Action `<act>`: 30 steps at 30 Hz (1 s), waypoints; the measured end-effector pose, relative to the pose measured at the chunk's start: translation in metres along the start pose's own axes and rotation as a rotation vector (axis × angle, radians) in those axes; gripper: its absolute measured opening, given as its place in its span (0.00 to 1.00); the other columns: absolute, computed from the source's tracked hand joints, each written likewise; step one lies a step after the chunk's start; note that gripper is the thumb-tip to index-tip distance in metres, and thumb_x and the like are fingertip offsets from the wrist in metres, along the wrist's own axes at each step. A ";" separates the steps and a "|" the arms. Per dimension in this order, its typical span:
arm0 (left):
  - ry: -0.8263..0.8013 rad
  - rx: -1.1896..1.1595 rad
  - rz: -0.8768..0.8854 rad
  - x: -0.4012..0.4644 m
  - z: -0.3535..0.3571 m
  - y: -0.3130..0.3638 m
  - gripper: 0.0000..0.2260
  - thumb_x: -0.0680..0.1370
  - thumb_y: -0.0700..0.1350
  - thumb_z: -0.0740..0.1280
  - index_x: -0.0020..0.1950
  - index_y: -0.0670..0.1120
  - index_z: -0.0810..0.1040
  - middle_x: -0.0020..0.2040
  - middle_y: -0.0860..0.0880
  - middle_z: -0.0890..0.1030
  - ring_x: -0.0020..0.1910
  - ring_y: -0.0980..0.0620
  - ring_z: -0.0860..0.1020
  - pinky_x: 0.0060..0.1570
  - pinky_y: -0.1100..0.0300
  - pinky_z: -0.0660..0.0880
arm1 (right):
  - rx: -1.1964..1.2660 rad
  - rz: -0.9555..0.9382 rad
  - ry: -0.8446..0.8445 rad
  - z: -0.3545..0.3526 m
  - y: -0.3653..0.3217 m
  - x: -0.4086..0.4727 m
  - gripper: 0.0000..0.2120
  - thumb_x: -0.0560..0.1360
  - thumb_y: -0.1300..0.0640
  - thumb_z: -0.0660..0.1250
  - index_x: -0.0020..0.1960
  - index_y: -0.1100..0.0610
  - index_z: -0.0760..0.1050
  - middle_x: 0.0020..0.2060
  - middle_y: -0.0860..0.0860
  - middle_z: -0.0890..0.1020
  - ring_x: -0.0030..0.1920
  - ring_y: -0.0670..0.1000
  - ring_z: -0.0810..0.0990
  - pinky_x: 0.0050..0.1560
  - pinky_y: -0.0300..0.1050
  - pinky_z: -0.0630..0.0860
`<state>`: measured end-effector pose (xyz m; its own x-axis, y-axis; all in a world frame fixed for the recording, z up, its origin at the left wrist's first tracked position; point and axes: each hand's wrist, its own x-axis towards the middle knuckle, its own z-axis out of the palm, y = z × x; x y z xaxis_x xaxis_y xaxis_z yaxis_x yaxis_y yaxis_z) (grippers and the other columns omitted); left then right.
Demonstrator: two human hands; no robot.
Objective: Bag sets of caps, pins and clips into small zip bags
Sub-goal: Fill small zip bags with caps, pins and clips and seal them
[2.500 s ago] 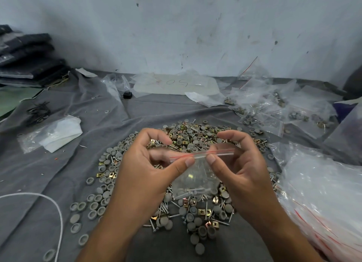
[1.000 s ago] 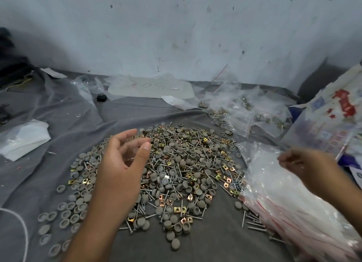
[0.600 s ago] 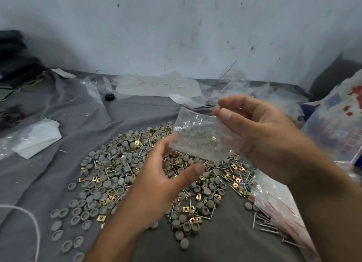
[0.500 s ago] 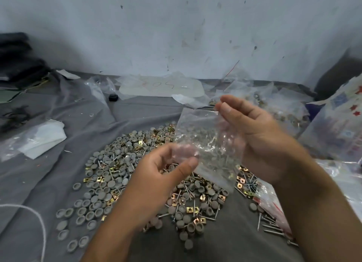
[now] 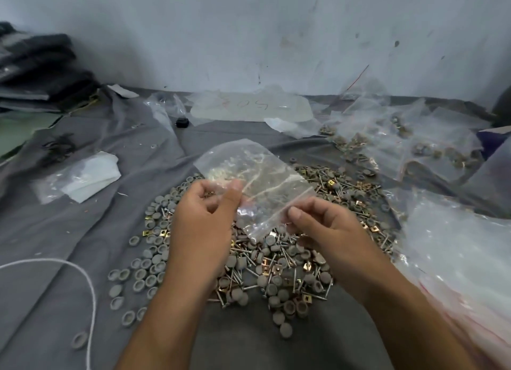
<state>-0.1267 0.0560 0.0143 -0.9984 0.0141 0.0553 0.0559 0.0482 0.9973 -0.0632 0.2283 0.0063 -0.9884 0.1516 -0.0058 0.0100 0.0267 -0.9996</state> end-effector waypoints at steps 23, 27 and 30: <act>-0.019 0.562 0.413 -0.006 -0.003 0.000 0.13 0.78 0.47 0.71 0.43 0.60 0.69 0.38 0.59 0.81 0.41 0.69 0.79 0.34 0.76 0.72 | -0.750 0.085 -0.254 -0.012 0.011 -0.020 0.09 0.71 0.44 0.77 0.47 0.40 0.78 0.44 0.36 0.82 0.40 0.38 0.80 0.38 0.35 0.75; -0.016 0.638 0.502 -0.005 -0.006 0.001 0.14 0.77 0.39 0.71 0.43 0.59 0.76 0.41 0.60 0.82 0.42 0.68 0.79 0.39 0.78 0.70 | -1.199 0.072 -0.425 -0.009 0.015 -0.031 0.23 0.69 0.46 0.79 0.58 0.34 0.73 0.51 0.35 0.76 0.48 0.37 0.75 0.48 0.42 0.75; -0.076 0.676 0.545 -0.006 -0.005 0.000 0.12 0.77 0.38 0.71 0.50 0.56 0.83 0.44 0.61 0.83 0.40 0.70 0.77 0.39 0.80 0.68 | -1.276 0.006 -0.435 -0.001 0.017 -0.029 0.20 0.72 0.50 0.76 0.59 0.38 0.73 0.54 0.37 0.75 0.54 0.42 0.75 0.47 0.40 0.71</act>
<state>-0.1210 0.0514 0.0146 -0.8285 0.2731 0.4889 0.5444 0.5976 0.5887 -0.0339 0.2258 -0.0105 -0.9529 -0.1625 -0.2561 -0.0885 0.9566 -0.2776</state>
